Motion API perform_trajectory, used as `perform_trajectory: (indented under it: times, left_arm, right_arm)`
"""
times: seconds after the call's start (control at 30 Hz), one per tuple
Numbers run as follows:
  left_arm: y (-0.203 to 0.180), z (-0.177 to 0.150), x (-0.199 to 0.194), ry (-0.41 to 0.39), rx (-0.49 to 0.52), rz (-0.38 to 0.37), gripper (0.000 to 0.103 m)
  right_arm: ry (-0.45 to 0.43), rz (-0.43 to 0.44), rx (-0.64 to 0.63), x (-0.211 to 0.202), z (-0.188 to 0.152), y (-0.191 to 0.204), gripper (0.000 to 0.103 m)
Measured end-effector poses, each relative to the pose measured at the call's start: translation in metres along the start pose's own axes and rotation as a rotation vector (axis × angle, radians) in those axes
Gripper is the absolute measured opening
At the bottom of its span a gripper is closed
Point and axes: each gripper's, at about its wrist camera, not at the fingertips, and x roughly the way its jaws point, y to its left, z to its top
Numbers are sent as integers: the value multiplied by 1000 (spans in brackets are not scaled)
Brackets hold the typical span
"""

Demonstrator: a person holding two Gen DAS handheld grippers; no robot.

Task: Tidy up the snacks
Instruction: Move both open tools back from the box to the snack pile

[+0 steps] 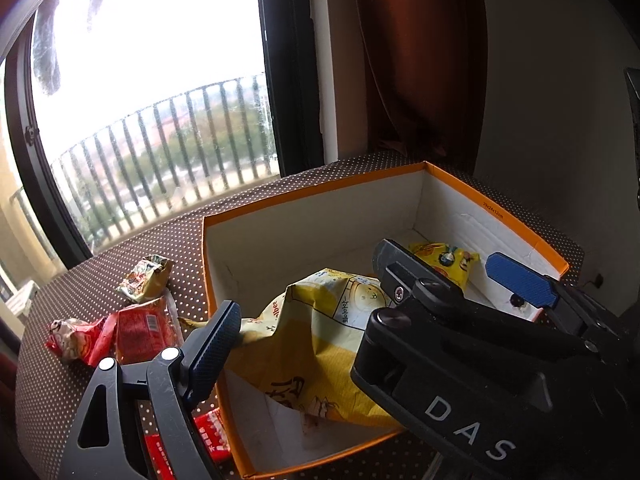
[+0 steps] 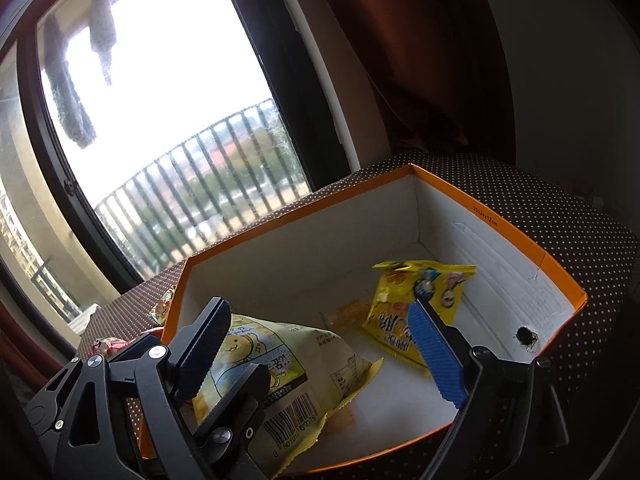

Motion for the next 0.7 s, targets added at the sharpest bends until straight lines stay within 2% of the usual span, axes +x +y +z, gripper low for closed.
perform_trajectory:
  times: [0.33, 0.7]
  left_arm:
    - [14, -13, -30, -24, -48, 13, 86]
    - [49, -31, -56, -53, -108, 43, 86]
  right_arm:
    - [-16, 7, -39, -16, -7, 27, 92]
    - [-24, 23, -114, -30, -22, 70, 92]
